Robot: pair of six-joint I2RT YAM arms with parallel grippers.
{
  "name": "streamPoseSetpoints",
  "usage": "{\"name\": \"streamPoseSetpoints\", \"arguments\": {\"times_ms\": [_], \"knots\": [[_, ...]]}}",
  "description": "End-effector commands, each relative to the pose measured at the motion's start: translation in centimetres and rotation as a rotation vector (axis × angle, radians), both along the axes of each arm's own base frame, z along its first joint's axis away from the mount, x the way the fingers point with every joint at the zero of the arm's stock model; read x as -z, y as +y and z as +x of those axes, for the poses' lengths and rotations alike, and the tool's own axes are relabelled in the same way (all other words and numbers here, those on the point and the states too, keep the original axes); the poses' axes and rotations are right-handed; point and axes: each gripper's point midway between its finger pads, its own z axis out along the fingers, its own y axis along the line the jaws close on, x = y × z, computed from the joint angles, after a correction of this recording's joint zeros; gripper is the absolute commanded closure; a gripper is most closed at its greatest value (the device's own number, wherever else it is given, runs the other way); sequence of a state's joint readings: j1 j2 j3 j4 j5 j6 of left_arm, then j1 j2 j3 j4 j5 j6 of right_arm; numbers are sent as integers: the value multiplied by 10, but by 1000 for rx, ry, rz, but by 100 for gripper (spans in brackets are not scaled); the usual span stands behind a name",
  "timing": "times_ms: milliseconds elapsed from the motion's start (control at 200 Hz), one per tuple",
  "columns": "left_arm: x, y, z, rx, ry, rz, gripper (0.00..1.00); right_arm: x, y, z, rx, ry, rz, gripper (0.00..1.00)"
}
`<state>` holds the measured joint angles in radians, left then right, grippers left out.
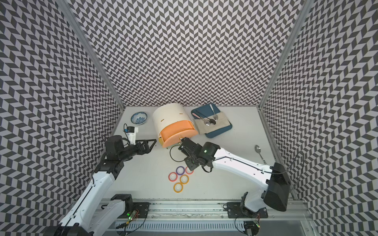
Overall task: Place the transparent tape into the drawer according to color
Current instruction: Pick up the tape at the center of the board, then place the tape in the drawer.
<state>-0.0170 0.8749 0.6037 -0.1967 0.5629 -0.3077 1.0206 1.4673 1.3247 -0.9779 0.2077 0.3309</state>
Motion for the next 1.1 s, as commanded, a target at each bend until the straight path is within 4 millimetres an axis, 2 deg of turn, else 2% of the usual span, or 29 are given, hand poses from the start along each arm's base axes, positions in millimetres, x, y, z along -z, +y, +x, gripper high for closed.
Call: {"name": "streamPoseSetpoints", "arguments": {"times_ms": [0, 330, 426, 581, 751, 1097], "knots": [[-7, 0, -2, 7, -27, 0, 0, -38, -5, 17, 27, -91, 35, 100], [-9, -1, -4, 11, -34, -4, 0, -137, 6, 60, 84, -316, 199, 100], [-10, -1, -5, 13, -36, -7, 0, -154, 13, 69, 89, -352, 227, 100], [-11, -1, -6, 14, -39, -11, 0, -171, 32, 83, 71, -395, 279, 100], [-14, -2, -8, 12, -43, -15, 0, -177, 51, 101, 56, -419, 311, 100], [-18, -2, -12, 10, -45, -19, 0, -143, 68, 123, 28, -371, 296, 100]]}}
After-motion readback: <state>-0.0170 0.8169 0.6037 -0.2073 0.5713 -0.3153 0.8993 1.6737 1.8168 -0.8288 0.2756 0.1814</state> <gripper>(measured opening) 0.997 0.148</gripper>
